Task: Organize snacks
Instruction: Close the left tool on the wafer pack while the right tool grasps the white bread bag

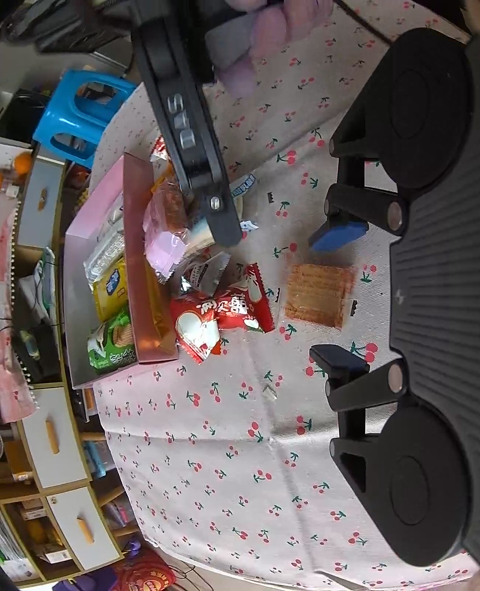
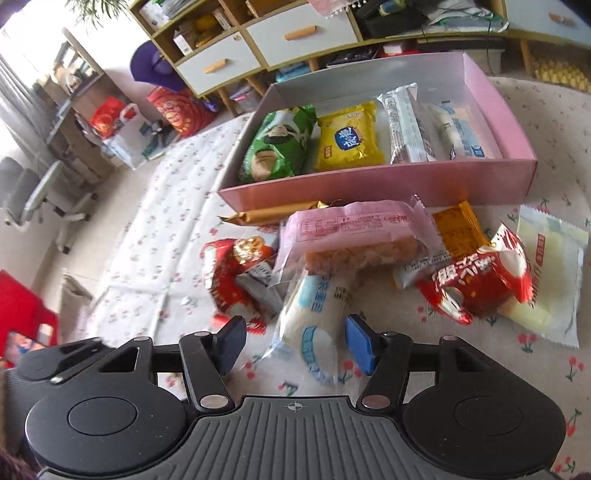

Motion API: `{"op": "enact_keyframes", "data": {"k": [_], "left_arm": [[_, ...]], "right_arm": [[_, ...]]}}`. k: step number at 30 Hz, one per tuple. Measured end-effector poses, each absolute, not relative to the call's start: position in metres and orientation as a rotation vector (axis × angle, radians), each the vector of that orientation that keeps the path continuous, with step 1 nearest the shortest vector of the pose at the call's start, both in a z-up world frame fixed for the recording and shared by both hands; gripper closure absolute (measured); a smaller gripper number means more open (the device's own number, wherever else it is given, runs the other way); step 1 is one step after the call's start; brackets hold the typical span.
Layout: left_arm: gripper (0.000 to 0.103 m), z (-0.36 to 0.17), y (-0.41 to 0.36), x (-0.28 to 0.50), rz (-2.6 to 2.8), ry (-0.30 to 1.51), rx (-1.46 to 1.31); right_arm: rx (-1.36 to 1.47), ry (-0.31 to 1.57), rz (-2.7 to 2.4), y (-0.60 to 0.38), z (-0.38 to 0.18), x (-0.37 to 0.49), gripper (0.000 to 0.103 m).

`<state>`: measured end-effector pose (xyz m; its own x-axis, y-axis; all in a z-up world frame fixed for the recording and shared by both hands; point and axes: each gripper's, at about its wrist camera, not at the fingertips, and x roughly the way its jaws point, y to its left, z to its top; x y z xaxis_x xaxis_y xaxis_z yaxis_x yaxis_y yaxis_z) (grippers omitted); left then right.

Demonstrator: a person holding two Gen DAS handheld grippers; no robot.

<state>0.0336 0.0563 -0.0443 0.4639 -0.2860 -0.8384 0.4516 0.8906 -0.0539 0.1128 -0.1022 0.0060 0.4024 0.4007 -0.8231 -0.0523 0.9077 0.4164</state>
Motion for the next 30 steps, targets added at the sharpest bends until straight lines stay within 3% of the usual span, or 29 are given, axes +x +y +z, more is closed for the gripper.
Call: {"op": "enact_keyframes", "data": {"k": [1, 2, 5, 21, 30], "left_arm": [[0.050, -0.045, 0.055, 0.033, -0.456, 0.990, 0.193], [0.051, -0.046, 0.054, 0.033, -0.454, 0.990, 0.199], [0.054, -0.048, 0.053, 0.032, -0.443, 0.995, 0.207], [0.054, -0.049, 0.037, 0.016, -0.500, 1.004, 0.212], [0.050, -0.048, 0.028, 0.020, -0.444, 1.019, 0.157]], "right_arm": [[0.331, 1.127, 0.284, -0.100, 0.003, 0.113, 0.047], [0.308, 1.130, 0.279, -0.099, 0.001, 0.113, 0.064], [0.272, 1.127, 0.282, -0.104, 0.000, 0.110, 0.068], [0.139, 1.347, 0.385, -0.149, 0.012, 0.060, 0.068], [0.189, 1.354, 0.356, -0.152, 0.012, 0.065, 0.058]]}}
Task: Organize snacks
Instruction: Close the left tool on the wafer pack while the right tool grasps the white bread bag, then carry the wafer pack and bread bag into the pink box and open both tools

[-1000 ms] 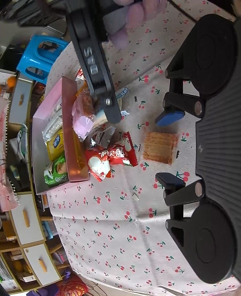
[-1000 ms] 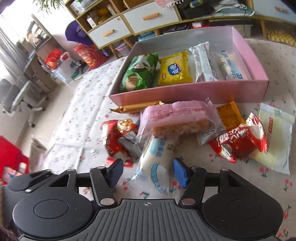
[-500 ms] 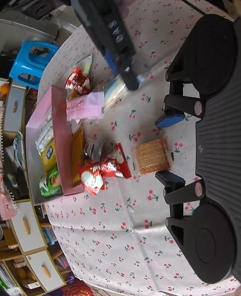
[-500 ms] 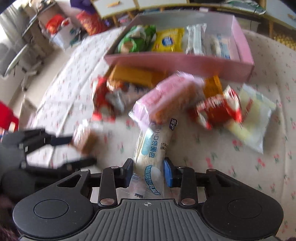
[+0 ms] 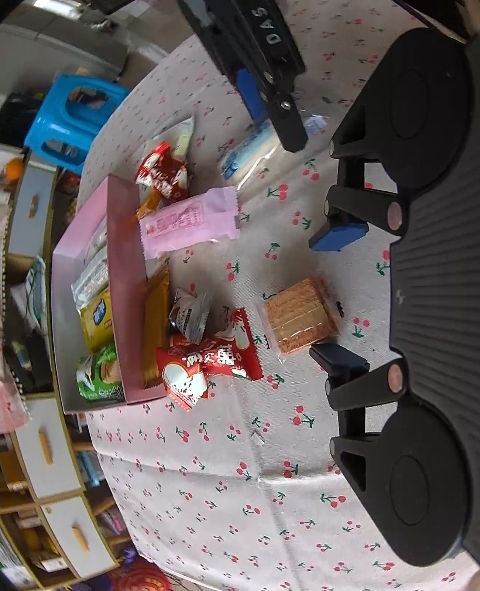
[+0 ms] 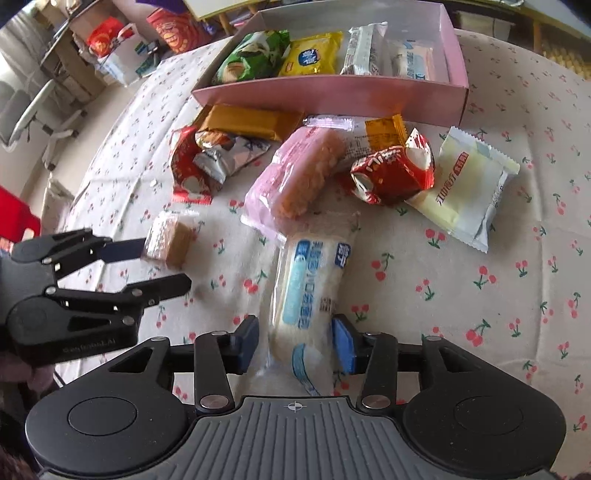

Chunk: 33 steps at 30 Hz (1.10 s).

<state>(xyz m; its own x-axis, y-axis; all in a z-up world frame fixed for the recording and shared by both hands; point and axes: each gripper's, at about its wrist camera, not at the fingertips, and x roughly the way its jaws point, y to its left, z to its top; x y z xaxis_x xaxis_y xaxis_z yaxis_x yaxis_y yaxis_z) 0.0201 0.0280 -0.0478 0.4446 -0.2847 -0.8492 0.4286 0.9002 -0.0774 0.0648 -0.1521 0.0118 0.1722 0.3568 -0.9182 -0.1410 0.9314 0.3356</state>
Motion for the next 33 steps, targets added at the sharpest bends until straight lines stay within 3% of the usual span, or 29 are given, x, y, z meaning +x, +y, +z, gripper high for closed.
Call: {"op": "enact_keyframes", "data": {"k": [7, 14, 20, 33], "left_arm": [[0.045, -0.048, 0.030, 0.030, -0.309, 1.056, 0.040], [0.051, -0.049, 0.018, 0.031, -0.215, 1.078, 0.070], [0.070, -0.046, 0.013, 0.031, -0.192, 1.076, 0.077], [0.071, -0.035, 0.013, 0.034, -0.208, 1.095, 0.004]], "right_arm": [[0.169, 1.337, 0.328, -0.145, 0.012, 0.067, 0.057], [0.145, 1.310, 0.291, -0.145, 0.013, 0.063, 0.069], [0.198, 1.317, 0.281, -0.152, 0.014, 0.063, 0.071], [0.313, 1.306, 0.276, -0.176, 0.029, 0.060, 0.073]]}}
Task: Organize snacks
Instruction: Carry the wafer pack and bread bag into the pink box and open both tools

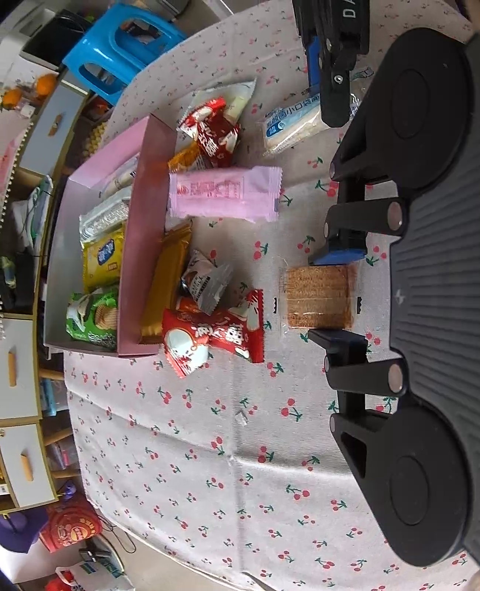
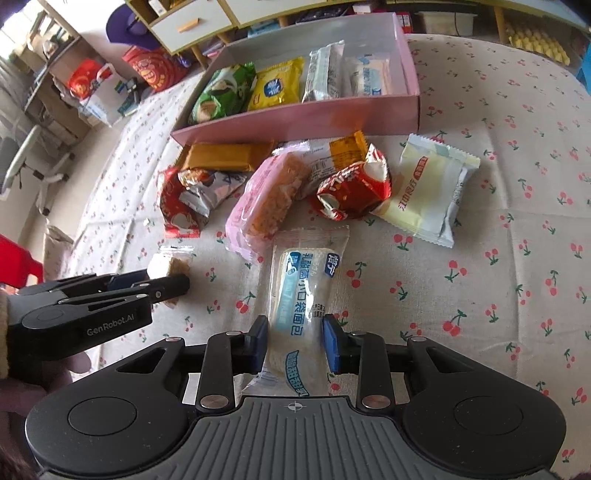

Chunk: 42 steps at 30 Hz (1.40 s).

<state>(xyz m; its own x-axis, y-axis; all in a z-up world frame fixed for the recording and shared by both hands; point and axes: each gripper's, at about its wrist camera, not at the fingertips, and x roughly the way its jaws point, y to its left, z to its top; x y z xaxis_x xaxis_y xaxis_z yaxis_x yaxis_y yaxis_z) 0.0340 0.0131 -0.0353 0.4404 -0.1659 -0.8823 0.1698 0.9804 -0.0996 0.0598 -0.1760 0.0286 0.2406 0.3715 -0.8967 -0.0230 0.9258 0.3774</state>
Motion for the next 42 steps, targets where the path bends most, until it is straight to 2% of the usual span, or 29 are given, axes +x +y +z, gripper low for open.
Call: {"op": "enact_keyframes", "data": {"k": [22, 32, 42], "left_arm": [[0.071, -0.004, -0.006, 0.062, -0.248, 0.986, -0.098], [0.071, -0.004, -0.011, 0.100, -0.206, 0.904, -0.190], [0.071, -0.006, -0.033, 0.168, -0.210, 0.829, -0.099]], "right_arm": [[0.504, 1.155, 0.252, -0.225, 0.065, 0.083, 0.073], [0.613, 1.070, 0.204, -0.245, 0.052, 0.132, 0.073], [0.606, 0.974, 0.260, -0.253, 0.036, 0.211, 0.073]]}}
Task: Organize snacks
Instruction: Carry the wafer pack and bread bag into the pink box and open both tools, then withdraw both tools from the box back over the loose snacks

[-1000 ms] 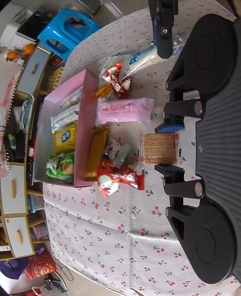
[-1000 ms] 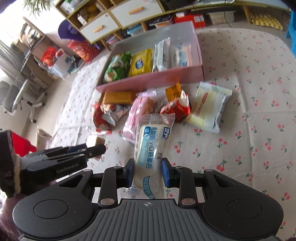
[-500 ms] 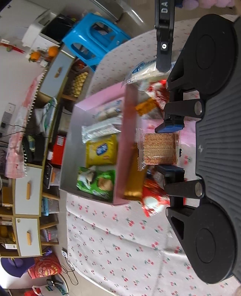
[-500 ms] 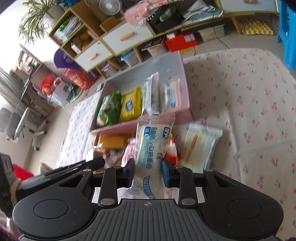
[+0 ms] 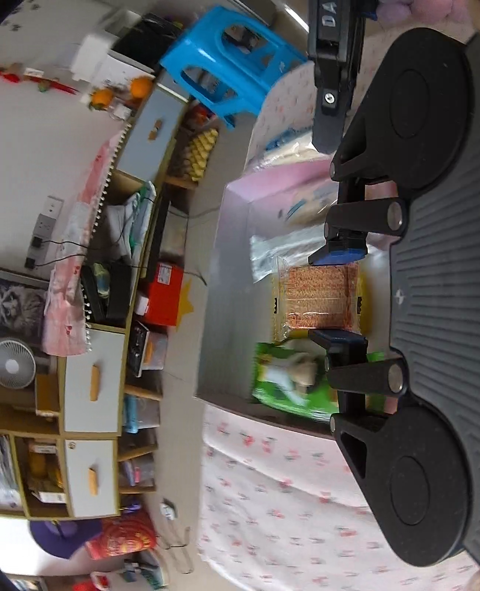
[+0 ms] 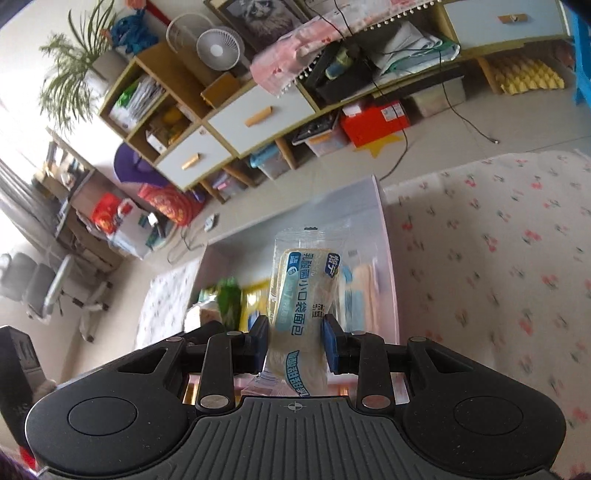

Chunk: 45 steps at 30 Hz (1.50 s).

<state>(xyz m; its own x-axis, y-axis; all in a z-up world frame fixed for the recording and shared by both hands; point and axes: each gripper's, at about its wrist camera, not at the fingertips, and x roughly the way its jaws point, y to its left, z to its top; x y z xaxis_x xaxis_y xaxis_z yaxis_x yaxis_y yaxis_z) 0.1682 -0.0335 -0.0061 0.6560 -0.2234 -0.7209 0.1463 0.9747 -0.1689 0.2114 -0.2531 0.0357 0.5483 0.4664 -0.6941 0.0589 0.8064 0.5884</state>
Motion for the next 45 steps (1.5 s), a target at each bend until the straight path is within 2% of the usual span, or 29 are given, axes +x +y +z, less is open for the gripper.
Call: {"op": "enact_keyframes", "data": {"k": [7, 12, 24, 28, 30, 32, 34, 38, 45], "left_arm": [[0.071, -0.020, -0.054, 0.202, -0.191, 0.833, 0.020], [0.071, -0.030, -0.058, 0.220, -0.178, 0.848, 0.041], [0.071, -0.038, -0.060, 0.238, -0.155, 0.857, 0.039], [0.070, -0.038, -0.060, 0.238, -0.173, 0.854, 0.031], [0.058, -0.037, -0.060, 0.238, -0.172, 0.843, 0.033], [0.053, -0.034, -0.060, 0.235, -0.177, 0.838, 0.035], [0.050, -0.031, -0.060, 0.230, -0.177, 0.842, 0.035], [0.034, -0.020, -0.057, 0.217, -0.178, 0.813, 0.020], [0.019, -0.007, -0.051, 0.191, -0.187, 0.818, 0.006]], "right_arm": [[0.678, 0.960, 0.273, -0.264, 0.005, 0.241, 0.073], [0.596, 0.981, 0.235, -0.264, -0.009, 0.249, 0.073], [0.556, 0.947, 0.245, -0.261, -0.014, 0.254, 0.072], [0.551, 0.942, 0.246, -0.258, -0.013, 0.254, 0.069], [0.545, 0.939, 0.253, -0.256, -0.010, 0.254, 0.064], [0.533, 0.926, 0.254, -0.254, -0.005, 0.252, 0.047], [0.507, 0.915, 0.254, -0.251, 0.000, 0.250, 0.042], [0.459, 0.908, 0.257, -0.249, 0.016, 0.241, 0.034], [0.399, 0.898, 0.231, -0.249, 0.050, 0.225, 0.022]]}}
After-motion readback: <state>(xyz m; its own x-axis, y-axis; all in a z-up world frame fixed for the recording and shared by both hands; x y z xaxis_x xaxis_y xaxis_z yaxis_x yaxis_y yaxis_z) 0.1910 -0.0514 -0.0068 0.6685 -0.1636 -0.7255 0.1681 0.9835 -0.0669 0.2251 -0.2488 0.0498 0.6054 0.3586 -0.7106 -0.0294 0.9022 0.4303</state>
